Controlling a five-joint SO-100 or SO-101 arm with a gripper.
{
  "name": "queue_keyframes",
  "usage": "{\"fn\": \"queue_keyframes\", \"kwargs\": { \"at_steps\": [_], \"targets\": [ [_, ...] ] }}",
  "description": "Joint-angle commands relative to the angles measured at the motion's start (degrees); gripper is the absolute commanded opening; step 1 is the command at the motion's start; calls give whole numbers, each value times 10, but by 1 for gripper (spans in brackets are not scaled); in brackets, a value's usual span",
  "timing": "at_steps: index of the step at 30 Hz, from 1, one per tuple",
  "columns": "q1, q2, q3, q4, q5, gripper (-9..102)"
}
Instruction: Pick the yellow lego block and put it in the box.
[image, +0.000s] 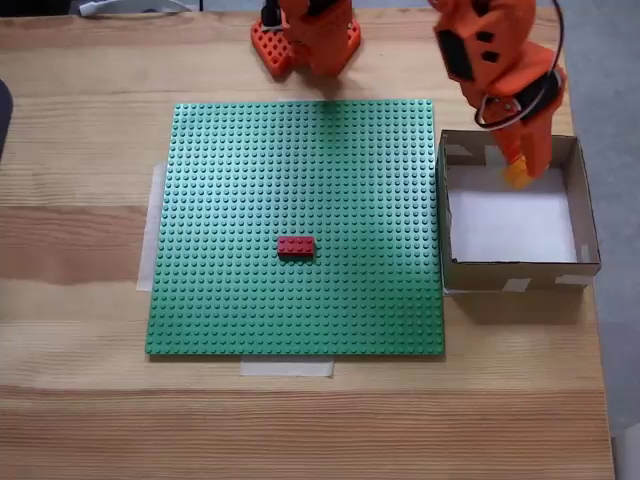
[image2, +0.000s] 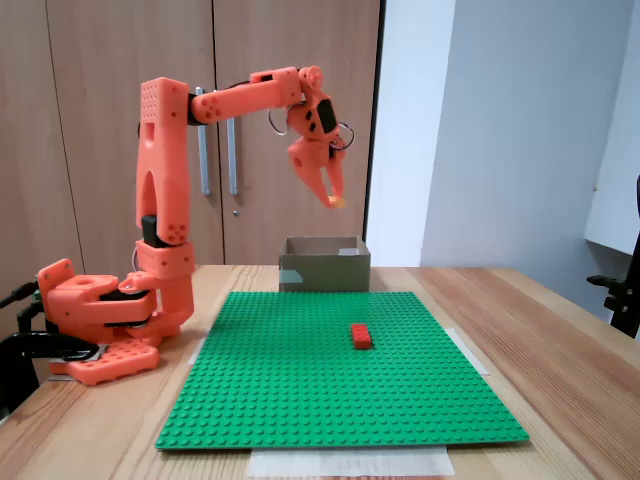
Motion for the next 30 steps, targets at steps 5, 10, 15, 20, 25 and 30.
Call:
{"fn": "queue_keyframes", "kwargs": {
  "at_steps": [5,10,15,20,25,30],
  "targets": [
    [-23,-32,-20,2,8,-1],
    [-25,-68,-20,1,11,-1],
    [-21,-111,-24,-11,14,-1],
    [-23,-154,-24,-20,22,-1],
    [-16,-182,-23,-39,24,-1],
    [-17,-217,-23,-66,25,-1]
  ]
}}
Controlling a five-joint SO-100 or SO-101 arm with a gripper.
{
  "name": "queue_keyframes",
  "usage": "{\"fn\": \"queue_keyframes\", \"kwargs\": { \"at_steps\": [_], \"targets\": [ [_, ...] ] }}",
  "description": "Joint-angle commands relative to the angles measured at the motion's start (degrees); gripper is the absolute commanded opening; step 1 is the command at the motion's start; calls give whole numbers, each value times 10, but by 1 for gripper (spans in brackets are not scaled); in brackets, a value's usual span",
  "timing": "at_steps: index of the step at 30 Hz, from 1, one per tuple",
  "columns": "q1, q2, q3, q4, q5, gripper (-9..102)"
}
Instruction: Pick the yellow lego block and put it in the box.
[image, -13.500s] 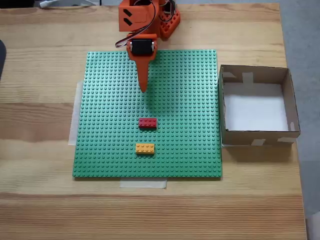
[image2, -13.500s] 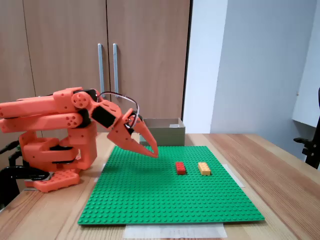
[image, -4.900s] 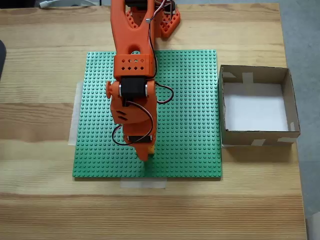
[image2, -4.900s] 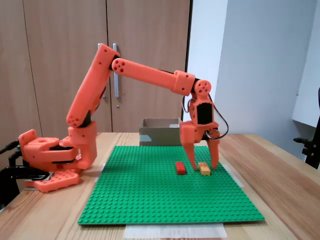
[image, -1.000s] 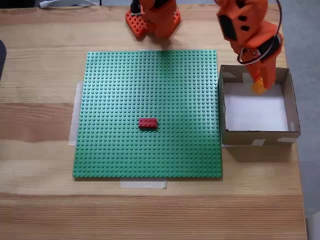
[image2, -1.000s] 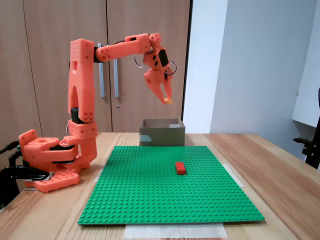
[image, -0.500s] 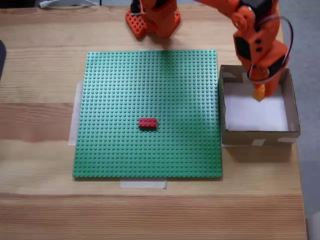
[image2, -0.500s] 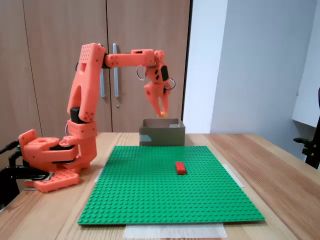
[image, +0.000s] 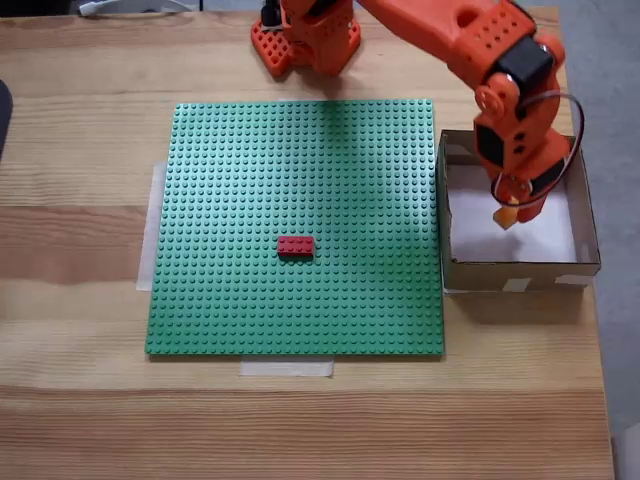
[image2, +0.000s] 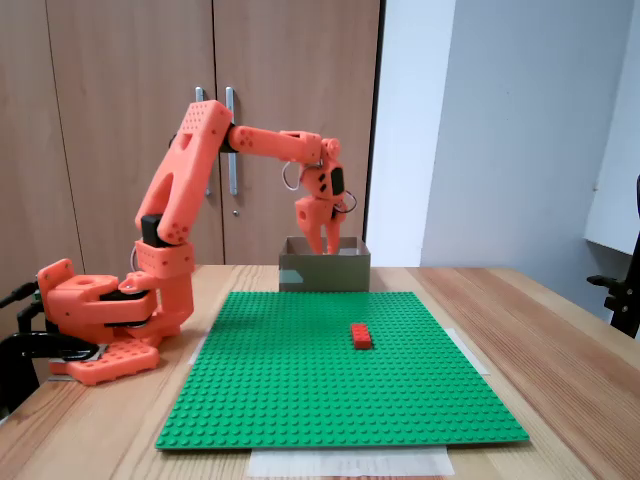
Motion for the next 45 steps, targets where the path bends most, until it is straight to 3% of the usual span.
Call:
{"fn": "queue_keyframes", "kwargs": {
  "at_steps": [1,14,29,45],
  "targets": [
    [4,-8,-19,-20,4,-1],
    [1,-31,-16,-55,2,-1],
    [-2,-31,-15,-34,47,18],
    [-5,21,-52,5,12,11]
  ]
}}
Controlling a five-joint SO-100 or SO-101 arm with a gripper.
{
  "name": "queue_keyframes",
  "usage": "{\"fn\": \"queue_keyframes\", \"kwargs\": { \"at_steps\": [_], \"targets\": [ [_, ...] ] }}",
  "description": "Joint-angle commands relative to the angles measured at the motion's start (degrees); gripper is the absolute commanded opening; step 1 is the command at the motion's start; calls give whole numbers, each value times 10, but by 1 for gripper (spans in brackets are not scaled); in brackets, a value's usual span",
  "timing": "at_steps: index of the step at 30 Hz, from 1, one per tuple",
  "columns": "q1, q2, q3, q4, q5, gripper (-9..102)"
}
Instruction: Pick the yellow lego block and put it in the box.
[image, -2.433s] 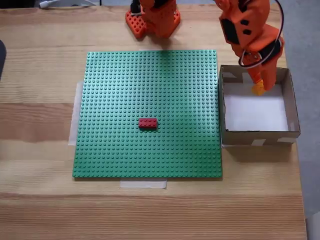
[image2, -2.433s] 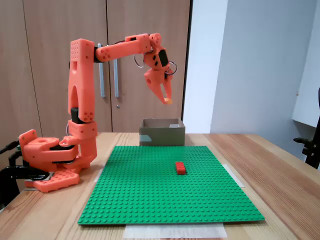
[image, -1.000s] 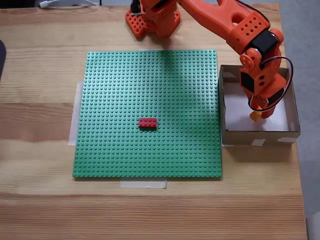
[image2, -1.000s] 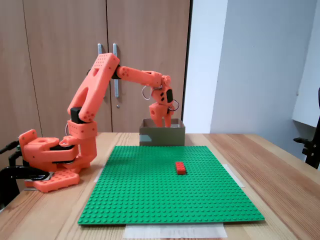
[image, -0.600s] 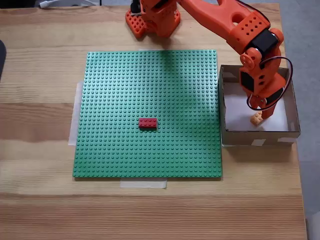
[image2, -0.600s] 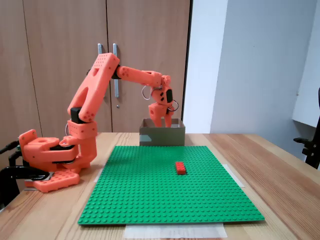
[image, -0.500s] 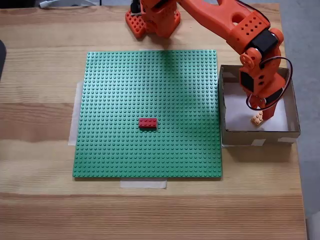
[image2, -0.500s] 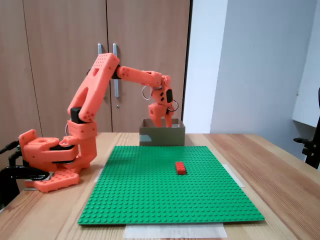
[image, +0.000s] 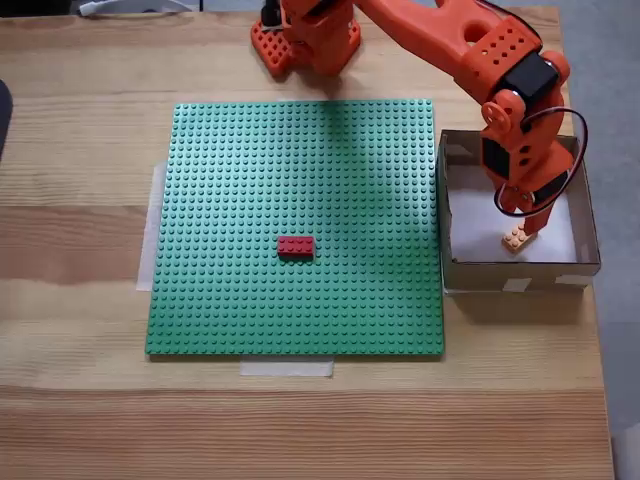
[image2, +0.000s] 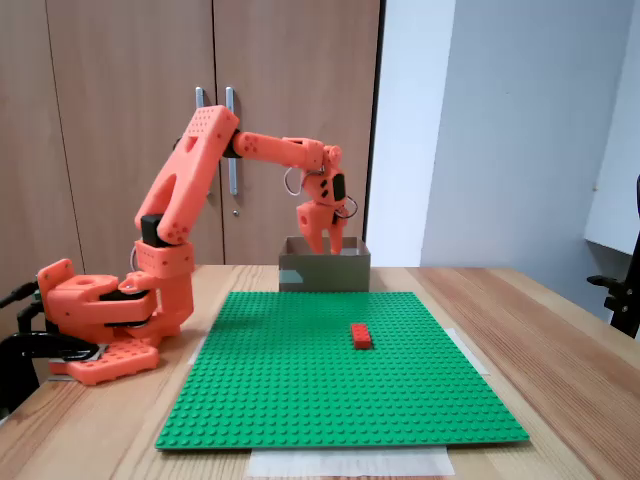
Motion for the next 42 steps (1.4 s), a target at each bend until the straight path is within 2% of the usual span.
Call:
{"fn": "queue_keyframes", "kwargs": {
  "at_steps": [1,10,17,25,31,42],
  "targets": [
    [-1,60,-25,7,-11,11],
    [12,233,150,-90,-53,6],
    [61,356,280,-186,-60,5],
    [170,464,399,-278,-54,-1],
    [258,595,531,-357,-34,-1],
    [361,742,684,-429,-28,-1]
  ]
}}
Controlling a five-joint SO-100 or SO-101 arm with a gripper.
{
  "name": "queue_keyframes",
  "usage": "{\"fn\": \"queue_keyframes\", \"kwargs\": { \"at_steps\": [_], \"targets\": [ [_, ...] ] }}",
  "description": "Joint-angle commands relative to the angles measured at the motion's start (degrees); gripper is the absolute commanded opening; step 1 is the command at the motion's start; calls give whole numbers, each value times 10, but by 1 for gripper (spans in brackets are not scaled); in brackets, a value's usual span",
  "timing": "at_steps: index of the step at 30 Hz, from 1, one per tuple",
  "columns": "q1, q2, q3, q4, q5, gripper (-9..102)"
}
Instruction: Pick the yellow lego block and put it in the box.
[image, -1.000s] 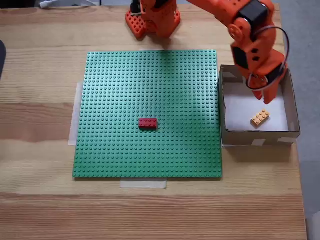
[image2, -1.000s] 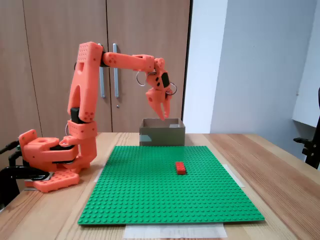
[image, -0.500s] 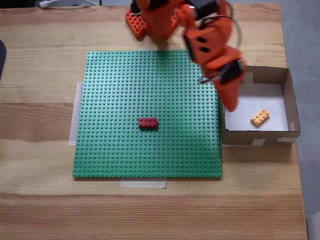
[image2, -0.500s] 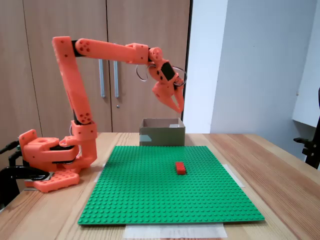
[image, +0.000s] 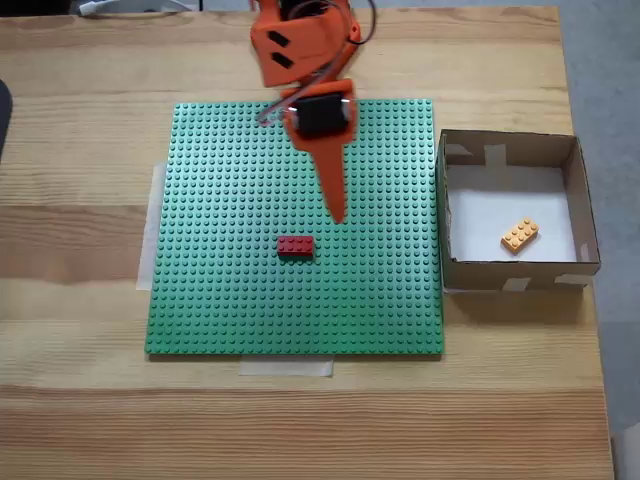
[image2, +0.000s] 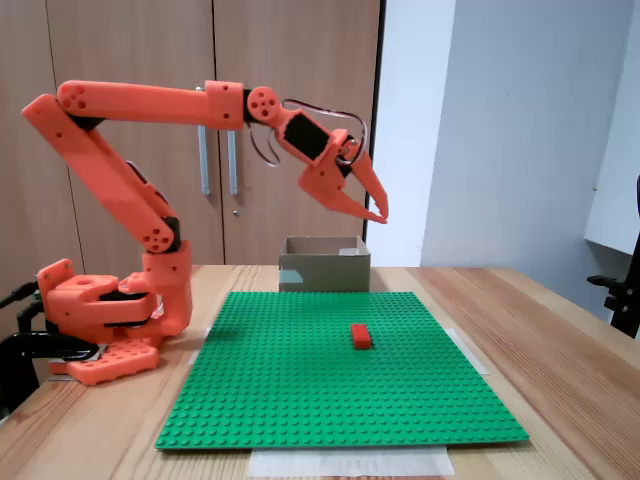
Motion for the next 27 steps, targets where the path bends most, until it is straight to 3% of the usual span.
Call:
{"fn": "queue_keyframes", "kwargs": {
  "at_steps": [1,15,27],
  "targets": [
    [24,62,39,-33,11,-1],
    [94,223,245,-108,-22,-1],
    [95,418,399,-6,-43,-1]
  ]
}}
